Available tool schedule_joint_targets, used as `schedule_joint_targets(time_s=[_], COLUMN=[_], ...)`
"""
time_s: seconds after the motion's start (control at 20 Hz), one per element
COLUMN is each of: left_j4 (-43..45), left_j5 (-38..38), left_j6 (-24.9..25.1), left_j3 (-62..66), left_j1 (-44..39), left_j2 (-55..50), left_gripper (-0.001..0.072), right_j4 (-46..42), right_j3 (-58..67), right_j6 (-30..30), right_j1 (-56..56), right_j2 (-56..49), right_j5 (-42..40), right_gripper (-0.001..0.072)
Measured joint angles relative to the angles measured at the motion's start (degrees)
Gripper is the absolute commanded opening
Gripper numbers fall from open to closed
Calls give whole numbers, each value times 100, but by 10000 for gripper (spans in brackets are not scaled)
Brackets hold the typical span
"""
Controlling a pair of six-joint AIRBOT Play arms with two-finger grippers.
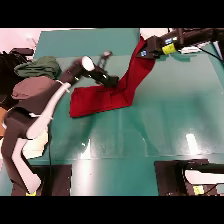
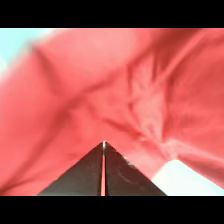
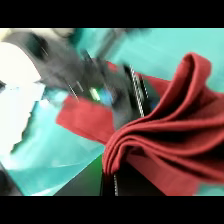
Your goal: Fold the shirts.
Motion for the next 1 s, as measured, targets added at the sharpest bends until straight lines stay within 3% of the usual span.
schedule_joint_targets(time_s=[0.25, 0.3, 0.35, 0.4, 0.65, 0.9, 0.95, 1.0], left_j4=[404, 538, 673, 789, 1054, 1095, 1093, 1091], left_j5=[-356, -411, -450, -509, -634, -863, -883, -903], left_j6=[166, 203, 221, 240, 284, 299, 299, 299], left_j3=[52, 57, 59, 59, 63, 33, 28, 28], left_j1=[1191, 1427, 1628, 1797, 2256, 2350, 2356, 2361], left_j2=[1510, 1860, 2159, 2433, 3379, 3602, 3613, 3626], left_gripper=[25, 25, 25, 25, 25, 25, 25, 25], right_j4=[664, 828, 1012, 1139, 1419, 826, 621, 455], right_j3=[7, 11, 46, 155, 1058, 219, -103, -402], right_j6=[-282, -393, -509, -629, -920, -903, -846, -772], right_j1=[1016, 1300, 1563, 1834, 2505, 1799, 1515, 1220], right_j2=[-632, -855, -1091, -1386, -2470, -2033, -1875, -1740], right_j5=[-732, -999, -1263, -1519, -1915, -1829, -1744, -1650], right_gripper=[23, 120, 278, 341, 343, 343, 424, 571])
